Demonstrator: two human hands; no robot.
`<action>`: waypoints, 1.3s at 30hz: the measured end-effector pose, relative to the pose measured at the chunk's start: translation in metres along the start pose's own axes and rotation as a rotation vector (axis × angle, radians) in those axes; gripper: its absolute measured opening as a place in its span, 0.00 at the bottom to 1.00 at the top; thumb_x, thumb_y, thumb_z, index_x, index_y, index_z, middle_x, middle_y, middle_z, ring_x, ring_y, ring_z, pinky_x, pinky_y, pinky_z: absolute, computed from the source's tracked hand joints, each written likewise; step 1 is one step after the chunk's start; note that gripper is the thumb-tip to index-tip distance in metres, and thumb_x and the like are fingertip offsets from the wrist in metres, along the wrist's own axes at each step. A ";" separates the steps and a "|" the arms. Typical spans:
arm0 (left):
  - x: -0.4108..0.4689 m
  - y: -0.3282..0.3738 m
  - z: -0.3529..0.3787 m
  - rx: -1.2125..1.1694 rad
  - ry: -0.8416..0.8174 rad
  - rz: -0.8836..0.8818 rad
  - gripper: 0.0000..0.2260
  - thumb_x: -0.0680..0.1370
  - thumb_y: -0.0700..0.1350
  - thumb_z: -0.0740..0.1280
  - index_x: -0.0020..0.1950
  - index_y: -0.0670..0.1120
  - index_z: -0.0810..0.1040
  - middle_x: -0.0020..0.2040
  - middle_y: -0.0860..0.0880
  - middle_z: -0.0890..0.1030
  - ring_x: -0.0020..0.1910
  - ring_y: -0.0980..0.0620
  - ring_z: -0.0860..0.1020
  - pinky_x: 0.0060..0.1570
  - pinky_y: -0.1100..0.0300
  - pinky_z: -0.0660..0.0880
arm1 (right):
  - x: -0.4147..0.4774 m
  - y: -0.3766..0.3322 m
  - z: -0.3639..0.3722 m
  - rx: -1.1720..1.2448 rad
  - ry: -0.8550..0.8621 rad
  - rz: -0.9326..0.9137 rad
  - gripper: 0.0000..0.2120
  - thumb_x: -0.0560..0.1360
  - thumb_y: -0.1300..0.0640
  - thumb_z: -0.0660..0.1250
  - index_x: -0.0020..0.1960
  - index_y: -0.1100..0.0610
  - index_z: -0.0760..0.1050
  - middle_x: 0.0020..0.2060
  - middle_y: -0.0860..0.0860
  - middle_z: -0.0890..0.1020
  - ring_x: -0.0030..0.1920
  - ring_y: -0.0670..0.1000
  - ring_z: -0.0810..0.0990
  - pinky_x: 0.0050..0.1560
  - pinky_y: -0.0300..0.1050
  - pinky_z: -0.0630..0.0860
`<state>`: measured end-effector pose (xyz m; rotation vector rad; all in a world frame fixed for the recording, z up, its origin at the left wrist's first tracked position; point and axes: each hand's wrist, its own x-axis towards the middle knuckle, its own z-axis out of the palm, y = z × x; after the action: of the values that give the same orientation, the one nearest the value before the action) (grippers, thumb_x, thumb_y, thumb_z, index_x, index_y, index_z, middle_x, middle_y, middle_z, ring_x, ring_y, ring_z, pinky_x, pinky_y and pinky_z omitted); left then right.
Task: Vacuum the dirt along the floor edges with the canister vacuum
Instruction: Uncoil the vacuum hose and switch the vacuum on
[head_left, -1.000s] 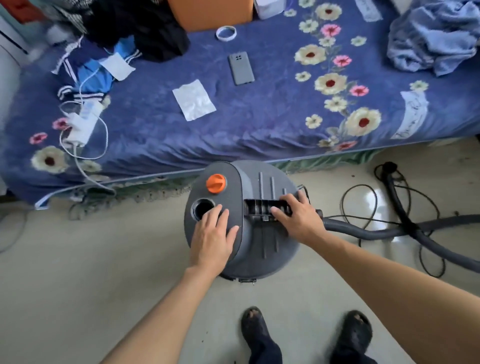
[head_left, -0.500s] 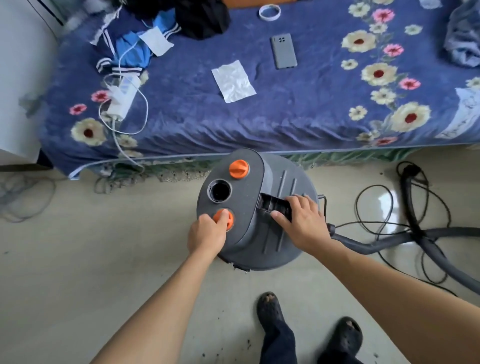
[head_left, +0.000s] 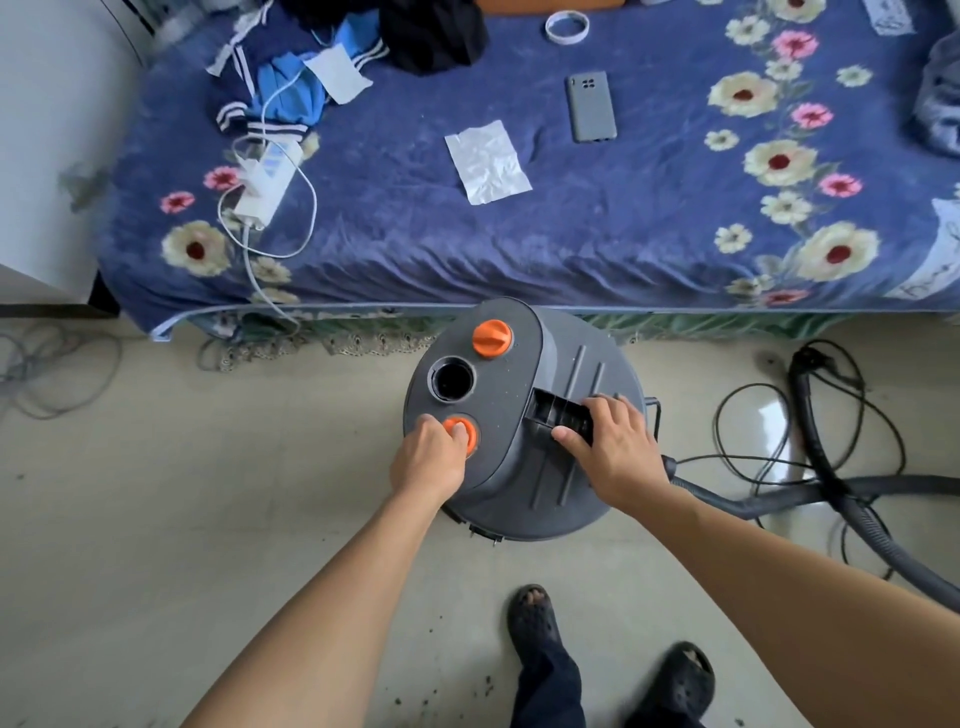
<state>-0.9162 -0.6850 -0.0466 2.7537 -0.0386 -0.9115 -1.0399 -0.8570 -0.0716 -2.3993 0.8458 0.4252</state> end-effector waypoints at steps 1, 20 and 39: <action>0.000 0.000 0.000 0.022 -0.002 0.016 0.13 0.81 0.51 0.55 0.51 0.41 0.67 0.59 0.37 0.77 0.58 0.37 0.75 0.47 0.52 0.68 | 0.000 0.000 0.000 0.003 -0.004 0.000 0.31 0.77 0.33 0.52 0.71 0.52 0.64 0.73 0.51 0.66 0.77 0.57 0.53 0.74 0.57 0.55; 0.012 -0.006 -0.017 0.321 -0.130 0.296 0.11 0.83 0.52 0.54 0.50 0.45 0.61 0.60 0.40 0.76 0.57 0.38 0.74 0.46 0.52 0.67 | 0.002 0.002 -0.002 0.019 -0.046 0.002 0.31 0.77 0.32 0.53 0.72 0.51 0.62 0.75 0.51 0.62 0.78 0.57 0.50 0.75 0.57 0.53; 0.069 0.049 -0.061 0.066 0.063 0.375 0.12 0.80 0.53 0.60 0.45 0.45 0.75 0.45 0.46 0.79 0.49 0.42 0.76 0.47 0.53 0.71 | 0.004 0.004 -0.003 0.038 -0.067 -0.007 0.34 0.75 0.32 0.52 0.73 0.51 0.62 0.77 0.50 0.60 0.78 0.56 0.48 0.76 0.58 0.52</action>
<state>-0.8218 -0.7264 -0.0280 2.6965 -0.5617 -0.7314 -1.0389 -0.8633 -0.0730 -2.3397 0.8084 0.4797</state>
